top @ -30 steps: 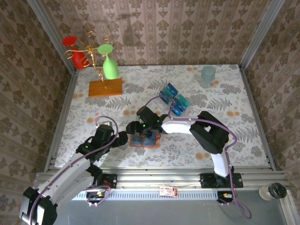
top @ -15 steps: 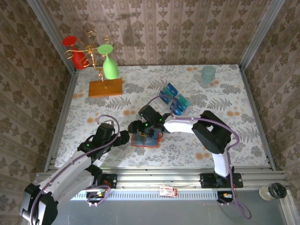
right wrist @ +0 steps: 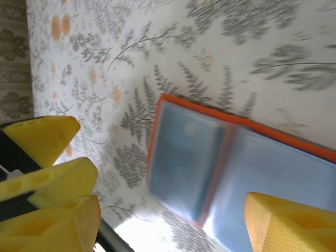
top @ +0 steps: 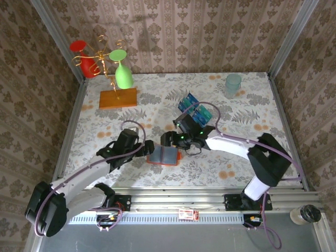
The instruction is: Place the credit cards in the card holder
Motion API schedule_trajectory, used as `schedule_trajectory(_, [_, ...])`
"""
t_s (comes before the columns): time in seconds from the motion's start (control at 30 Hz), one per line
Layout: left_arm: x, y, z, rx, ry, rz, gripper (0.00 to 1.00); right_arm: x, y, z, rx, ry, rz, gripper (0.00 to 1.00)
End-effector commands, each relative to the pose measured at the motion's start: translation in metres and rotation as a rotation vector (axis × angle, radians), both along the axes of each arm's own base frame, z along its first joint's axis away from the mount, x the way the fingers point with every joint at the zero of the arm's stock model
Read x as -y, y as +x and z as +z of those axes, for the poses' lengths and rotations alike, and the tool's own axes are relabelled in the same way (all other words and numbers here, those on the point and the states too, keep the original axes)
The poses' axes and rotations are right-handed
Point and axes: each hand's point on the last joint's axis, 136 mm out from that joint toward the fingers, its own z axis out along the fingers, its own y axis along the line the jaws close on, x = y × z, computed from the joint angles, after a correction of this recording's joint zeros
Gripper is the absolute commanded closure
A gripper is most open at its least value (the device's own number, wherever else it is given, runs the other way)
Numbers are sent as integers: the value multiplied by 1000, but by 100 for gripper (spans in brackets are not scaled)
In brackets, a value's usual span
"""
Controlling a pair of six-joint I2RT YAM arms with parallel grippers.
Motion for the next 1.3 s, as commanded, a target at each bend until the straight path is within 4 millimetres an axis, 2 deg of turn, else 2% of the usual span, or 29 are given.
schedule_trajectory(0.0, [8, 8, 11, 46, 31, -22, 0, 53, -13, -19, 34, -253, 7, 27])
schedule_trajectory(0.13, [10, 7, 6, 42, 57, -27, 0, 71, -21, -32, 30, -362, 49, 28])
schedule_trajectory(0.37, [12, 6, -5, 33, 61, -25, 0, 65, -21, -56, -8, -383, 88, 34])
schedule_trajectory(0.5, [16, 7, -9, 26, 66, -35, 0, 66, -19, -67, -25, -406, 88, 43])
schedule_trajectory(0.6, [21, 9, -12, 25, 65, -42, 0, 67, -17, -71, -32, -412, 83, 60])
schedule_trajectory(0.77, [29, 13, -19, 7, 67, -63, 0, 73, -8, -72, -37, -406, 53, 95])
schedule_trajectory(0.83, [32, 15, -19, 2, 68, -69, 0, 77, -6, -72, -36, -405, 40, 100])
schedule_trajectory(1.07, [38, 19, -15, 9, 61, -77, 0, 98, -2, -66, -35, -404, -9, 100])
schedule_trajectory(1.27, [41, 23, -11, 15, 61, -77, 0, 112, -9, -65, -41, -411, -40, 99])
